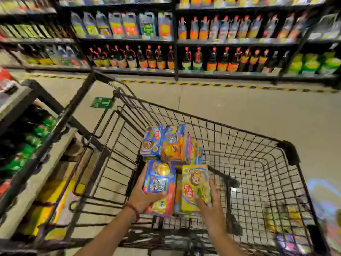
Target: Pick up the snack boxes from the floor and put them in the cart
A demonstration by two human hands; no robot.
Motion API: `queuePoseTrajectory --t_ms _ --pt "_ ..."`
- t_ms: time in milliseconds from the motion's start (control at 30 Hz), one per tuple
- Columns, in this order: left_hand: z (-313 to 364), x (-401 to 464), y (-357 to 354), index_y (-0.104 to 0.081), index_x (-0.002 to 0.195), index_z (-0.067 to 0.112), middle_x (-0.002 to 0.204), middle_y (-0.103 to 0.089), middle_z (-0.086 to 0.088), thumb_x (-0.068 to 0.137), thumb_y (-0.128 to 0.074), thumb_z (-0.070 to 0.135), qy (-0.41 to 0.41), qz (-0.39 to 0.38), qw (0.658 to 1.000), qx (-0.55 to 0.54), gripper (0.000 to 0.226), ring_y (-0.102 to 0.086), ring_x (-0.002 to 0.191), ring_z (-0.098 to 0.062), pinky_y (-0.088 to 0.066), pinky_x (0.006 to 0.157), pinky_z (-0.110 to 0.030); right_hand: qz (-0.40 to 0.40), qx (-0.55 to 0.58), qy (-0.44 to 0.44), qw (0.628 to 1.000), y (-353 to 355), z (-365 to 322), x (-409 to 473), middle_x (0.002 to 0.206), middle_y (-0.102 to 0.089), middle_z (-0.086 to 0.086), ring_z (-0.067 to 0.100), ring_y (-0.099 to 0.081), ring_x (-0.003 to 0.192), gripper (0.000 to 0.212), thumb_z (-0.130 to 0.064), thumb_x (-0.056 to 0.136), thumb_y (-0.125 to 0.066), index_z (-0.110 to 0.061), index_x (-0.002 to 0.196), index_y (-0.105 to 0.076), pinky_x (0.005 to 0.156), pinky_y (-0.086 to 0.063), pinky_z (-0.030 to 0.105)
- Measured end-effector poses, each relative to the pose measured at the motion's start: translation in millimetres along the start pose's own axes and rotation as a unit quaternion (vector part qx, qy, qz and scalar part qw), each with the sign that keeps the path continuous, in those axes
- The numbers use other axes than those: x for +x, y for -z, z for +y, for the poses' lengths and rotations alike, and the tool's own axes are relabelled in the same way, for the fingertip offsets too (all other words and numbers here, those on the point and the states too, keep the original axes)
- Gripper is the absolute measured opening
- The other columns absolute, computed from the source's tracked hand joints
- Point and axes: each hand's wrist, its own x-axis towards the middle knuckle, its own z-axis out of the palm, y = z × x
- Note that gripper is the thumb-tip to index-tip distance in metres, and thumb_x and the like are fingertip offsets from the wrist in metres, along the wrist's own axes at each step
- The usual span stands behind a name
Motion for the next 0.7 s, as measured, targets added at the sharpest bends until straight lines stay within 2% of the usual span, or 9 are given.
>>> queuePoseTrajectory --t_ms 67,133,267,367,433,500,600,633,700 --pt "-12.1 17.1 4.3 -0.038 0.130 0.036 0.119 -0.063 0.005 0.023 -0.098 0.038 0.013 0.000 1.000 -0.006 0.123 -0.066 0.101 -0.010 -0.056 0.078 -0.032 0.006 -0.040 -0.017 0.999 -6.9 7.9 13.8 0.135 -0.035 -0.019 0.004 -0.037 0.119 0.064 -0.018 0.086 -0.069 -0.042 0.136 -0.038 0.077 -0.040 0.005" --pt "-18.1 30.4 7.1 -0.035 0.133 0.036 0.126 -0.059 0.000 0.030 -0.098 0.034 0.032 -0.004 0.999 0.023 0.121 -0.063 0.107 -0.014 -0.056 0.083 -0.034 0.004 -0.072 -0.026 0.997 -12.6 17.1 26.6 0.136 -0.033 -0.018 0.002 -0.032 0.121 0.066 -0.021 0.086 -0.069 -0.041 0.139 -0.035 0.092 -0.035 0.017" --pt "-42.6 55.2 7.9 -0.029 0.136 0.033 0.132 -0.052 -0.002 0.062 -0.080 -0.012 0.037 -0.001 0.998 0.041 0.100 -0.057 0.111 -0.014 -0.053 0.074 -0.015 0.021 -0.113 -0.043 0.992 -20.1 40.1 49.3 0.146 -0.028 -0.020 0.005 -0.030 0.134 0.072 -0.022 0.087 -0.070 -0.043 0.143 -0.030 0.104 -0.037 0.026" --pt "-56.9 69.7 0.9 -0.029 0.131 0.032 0.118 -0.056 0.023 0.058 -0.076 -0.018 0.058 -0.016 0.996 0.063 0.100 -0.056 0.099 0.012 -0.049 0.072 -0.009 0.021 -0.144 -0.040 0.989 -24.9 58.7 61.3 0.141 -0.032 -0.027 0.005 -0.035 0.133 0.074 -0.021 0.086 -0.070 -0.045 0.142 -0.029 0.099 -0.042 0.019" --pt "-64.9 78.7 -1.5 -0.029 0.128 0.035 0.115 -0.048 0.033 0.058 -0.078 -0.016 0.065 -0.027 0.995 0.069 0.100 -0.050 0.110 0.006 -0.049 0.082 -0.017 0.018 -0.166 -0.051 0.985 -27.9 68.1 67.8 0.130 -0.031 -0.038 0.000 -0.037 0.128 0.073 -0.019 0.085 -0.071 -0.042 0.142 -0.030 0.095 -0.037 0.015" --pt "-75.7 86.9 -2.8 -0.026 0.131 0.036 0.122 -0.042 0.023 0.066 -0.076 -0.013 0.069 -0.037 0.994 0.075 0.096 -0.041 0.118 -0.006 -0.048 0.083 -0.016 0.026 -0.163 -0.056 0.985 -31.8 69.4 71.8 0.124 -0.030 -0.042 -0.011 -0.038 0.121 0.073 -0.018 0.084 -0.072 -0.046 0.137 -0.031 0.091 -0.033 0.008" --pt "-86.6 96.0 -4.2 -0.020 0.133 0.035 0.126 -0.038 0.021 0.067 -0.076 -0.012 0.073 -0.043 0.992 0.095 0.099 -0.039 0.116 -0.003 -0.044 0.070 -0.003 0.037 -0.172 -0.048 0.983 -36.2 75.6 75.9 0.122 -0.040 -0.032 -0.030 -0.043 0.103 0.069 -0.005 0.084 -0.070 -0.042 0.129 -0.034 0.078 -0.035 -0.003" --pt "-88.8 96.7 -4.2 -0.019 0.133 0.034 0.126 -0.036 0.024 0.066 -0.077 -0.012 0.069 -0.049 0.991 0.101 0.100 -0.041 0.114 0.001 -0.042 0.071 -0.001 0.043 -0.193 -0.048 0.979 -38.4 77.2 78.4 0.120 -0.047 -0.024 -0.025 -0.049 0.099 0.071 -0.002 0.084 -0.069 -0.041 0.131 -0.031 0.075 -0.038 -0.002" --pt "-90.0 95.6 -4.1 -0.020 0.132 0.031 0.120 -0.034 0.029 0.067 -0.075 -0.014 0.069 -0.059 0.990 0.112 0.097 -0.047 0.105 0.012 -0.040 0.072 0.002 0.067 -0.256 -0.053 0.963 -41.4 83.8 82.6 0.116 -0.056 -0.008 -0.002 -0.058 0.099 0.082 -0.014 0.084 -0.072 -0.051 0.137 -0.021 0.080 -0.047 0.015"
